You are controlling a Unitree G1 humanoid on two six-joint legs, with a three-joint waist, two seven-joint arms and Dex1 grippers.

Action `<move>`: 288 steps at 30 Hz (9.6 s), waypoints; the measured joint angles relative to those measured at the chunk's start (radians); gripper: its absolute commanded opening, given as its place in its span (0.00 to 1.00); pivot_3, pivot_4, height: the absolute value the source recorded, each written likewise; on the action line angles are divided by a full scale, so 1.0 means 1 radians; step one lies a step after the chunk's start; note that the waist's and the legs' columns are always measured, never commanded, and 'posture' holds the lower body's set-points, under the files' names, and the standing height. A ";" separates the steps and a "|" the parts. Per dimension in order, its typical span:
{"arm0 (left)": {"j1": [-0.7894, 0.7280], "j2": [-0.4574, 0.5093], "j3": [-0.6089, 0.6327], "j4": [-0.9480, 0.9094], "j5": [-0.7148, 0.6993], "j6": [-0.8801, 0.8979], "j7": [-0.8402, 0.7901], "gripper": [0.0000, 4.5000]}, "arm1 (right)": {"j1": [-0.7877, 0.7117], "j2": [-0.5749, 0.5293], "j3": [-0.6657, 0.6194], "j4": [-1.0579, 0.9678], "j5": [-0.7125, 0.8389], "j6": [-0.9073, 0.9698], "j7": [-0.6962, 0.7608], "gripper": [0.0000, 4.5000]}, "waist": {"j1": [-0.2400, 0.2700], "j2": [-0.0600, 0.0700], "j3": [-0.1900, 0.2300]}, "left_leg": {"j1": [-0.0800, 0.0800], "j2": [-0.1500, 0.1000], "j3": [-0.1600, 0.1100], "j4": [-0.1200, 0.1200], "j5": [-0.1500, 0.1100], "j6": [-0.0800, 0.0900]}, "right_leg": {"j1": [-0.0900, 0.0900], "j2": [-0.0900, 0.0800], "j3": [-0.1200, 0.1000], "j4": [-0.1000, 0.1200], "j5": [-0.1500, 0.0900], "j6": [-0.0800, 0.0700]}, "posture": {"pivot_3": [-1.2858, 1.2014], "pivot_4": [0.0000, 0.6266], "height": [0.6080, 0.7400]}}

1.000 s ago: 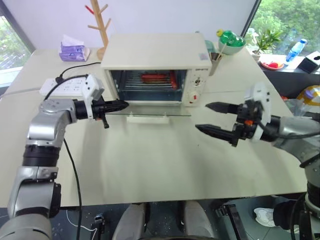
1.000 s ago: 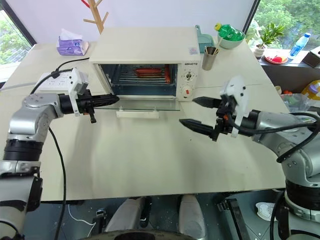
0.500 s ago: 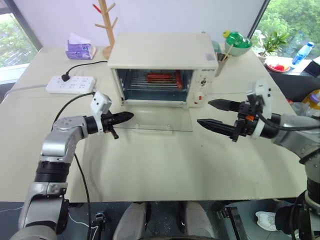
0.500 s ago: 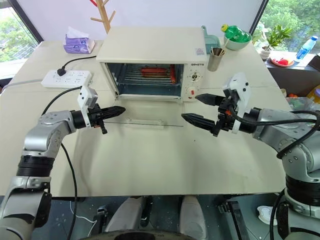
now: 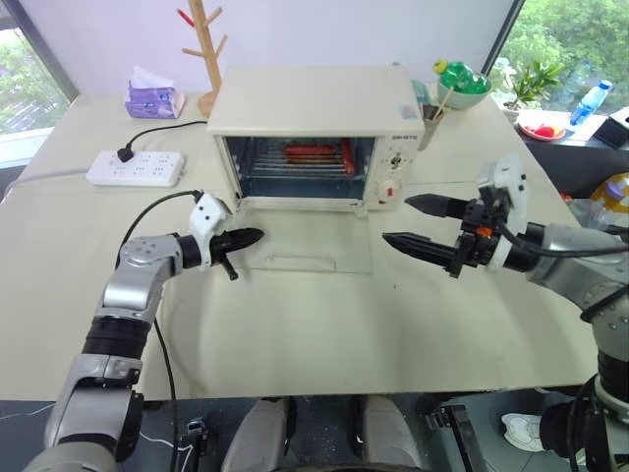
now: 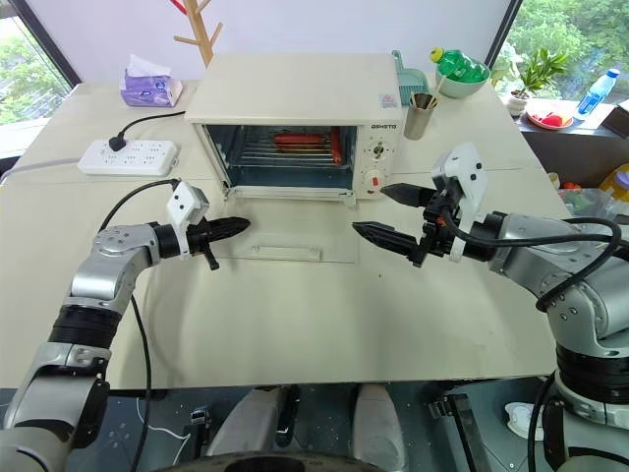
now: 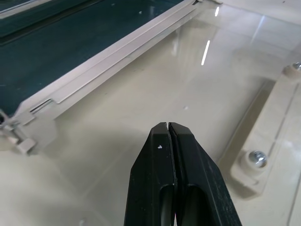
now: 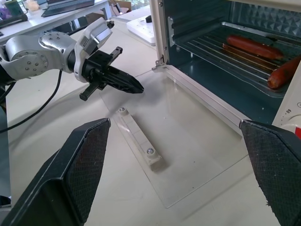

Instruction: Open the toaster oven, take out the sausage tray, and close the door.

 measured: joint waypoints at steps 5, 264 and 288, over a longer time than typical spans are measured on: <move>0.021 0.046 0.032 -0.043 -0.049 0.087 -0.021 0.20 | -0.014 0.000 0.014 0.031 -0.014 -0.013 0.002 1.00 | -0.006 0.000 0.000 | -0.001 0.000 0.000 0.000 0.000 0.000 | -0.001 0.000 0.000 0.000 0.000 0.000 | 0.52 0.24 1.00; -0.041 0.458 0.248 -0.202 -0.398 0.597 -0.423 1.00 | -0.150 0.214 0.647 0.424 -1.335 -1.345 -0.221 0.00 | -0.068 -0.004 0.000 | 0.000 0.018 0.008 -0.013 0.011 -0.019 | -0.020 0.026 0.018 0.014 0.008 -0.016 | 0.52 0.24 1.00; 0.267 -0.085 0.702 -0.416 -1.105 1.349 0.491 1.00 | -0.091 0.098 0.605 0.391 -1.207 -1.631 -0.137 0.00 | -0.028 -0.009 -0.001 | 0.017 0.022 0.008 -0.015 0.011 -0.018 | -0.003 0.025 0.018 0.009 0.006 -0.018 | 0.52 0.24 1.00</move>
